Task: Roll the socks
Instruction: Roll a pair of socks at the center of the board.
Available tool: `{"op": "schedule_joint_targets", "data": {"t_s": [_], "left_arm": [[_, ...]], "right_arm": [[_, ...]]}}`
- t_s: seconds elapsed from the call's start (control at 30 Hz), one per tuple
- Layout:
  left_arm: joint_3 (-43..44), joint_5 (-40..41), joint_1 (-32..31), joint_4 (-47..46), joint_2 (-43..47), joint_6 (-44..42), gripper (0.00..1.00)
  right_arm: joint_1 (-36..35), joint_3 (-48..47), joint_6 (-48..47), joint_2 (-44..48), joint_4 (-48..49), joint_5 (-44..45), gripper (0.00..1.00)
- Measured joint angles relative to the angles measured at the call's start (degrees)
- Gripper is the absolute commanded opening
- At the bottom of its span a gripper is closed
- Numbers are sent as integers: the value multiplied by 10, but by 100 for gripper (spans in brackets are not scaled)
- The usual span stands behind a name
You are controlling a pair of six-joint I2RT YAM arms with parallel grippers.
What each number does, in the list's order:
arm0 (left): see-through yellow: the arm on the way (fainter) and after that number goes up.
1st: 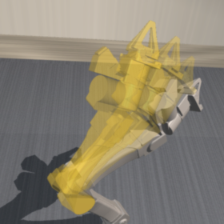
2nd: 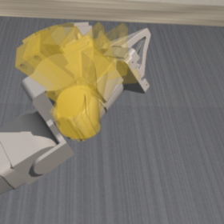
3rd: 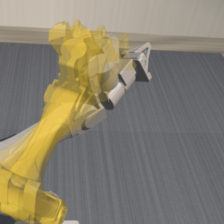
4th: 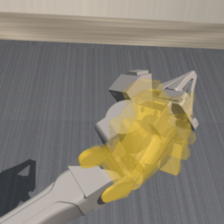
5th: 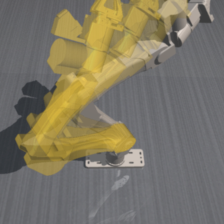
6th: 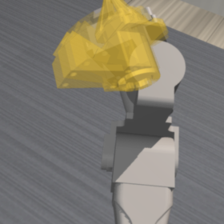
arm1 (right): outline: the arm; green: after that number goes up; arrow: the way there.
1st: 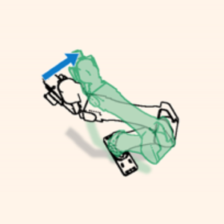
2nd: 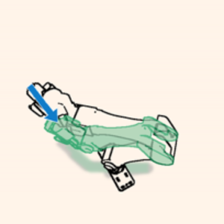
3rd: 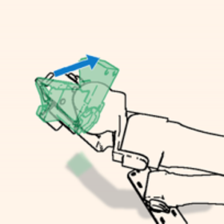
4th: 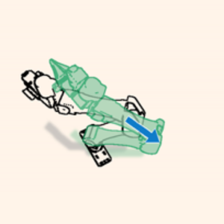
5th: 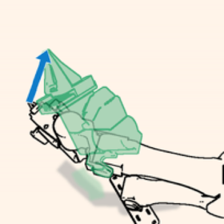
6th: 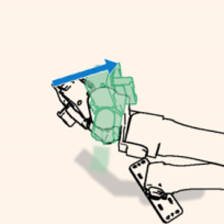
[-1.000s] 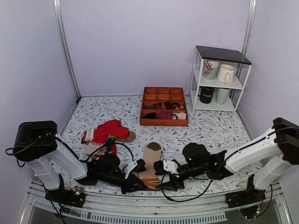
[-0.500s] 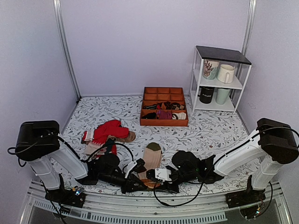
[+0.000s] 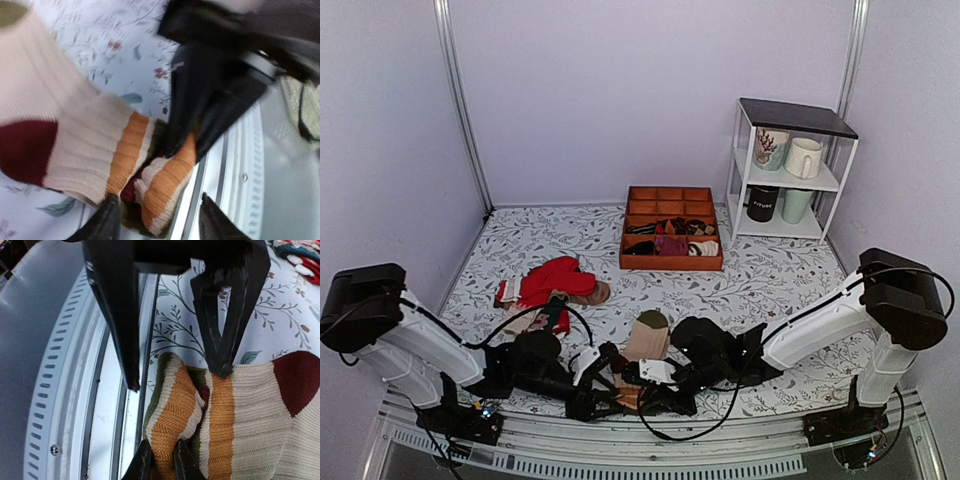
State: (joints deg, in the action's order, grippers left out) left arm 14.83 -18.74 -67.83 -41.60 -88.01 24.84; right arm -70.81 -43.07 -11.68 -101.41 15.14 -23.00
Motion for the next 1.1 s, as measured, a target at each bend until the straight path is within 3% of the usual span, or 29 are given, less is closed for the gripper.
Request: {"op": "schedule_joint_targets", "data": {"t_s": [0.17,0.33,0.53,0.93,1.1], "left_arm": [[-23,83,-37,35,134,-113,58],[-34,127,-53,28,170,-208,59],[-34,135,-53,4,101,-260,59],[2,118,-56,-37,-22,-278,56],[16,113,-57,-49,-47,-277,35]], "right_arm": [[48,-58,30,-46,-64,-126,13],[101,-125,66,-118,-124,-247,14],[120,-176,90,-165,-186,-319,14],[123,-181,108,-169,-203,-328,14],[124,-181,109,-170,-203,-330,14]]}}
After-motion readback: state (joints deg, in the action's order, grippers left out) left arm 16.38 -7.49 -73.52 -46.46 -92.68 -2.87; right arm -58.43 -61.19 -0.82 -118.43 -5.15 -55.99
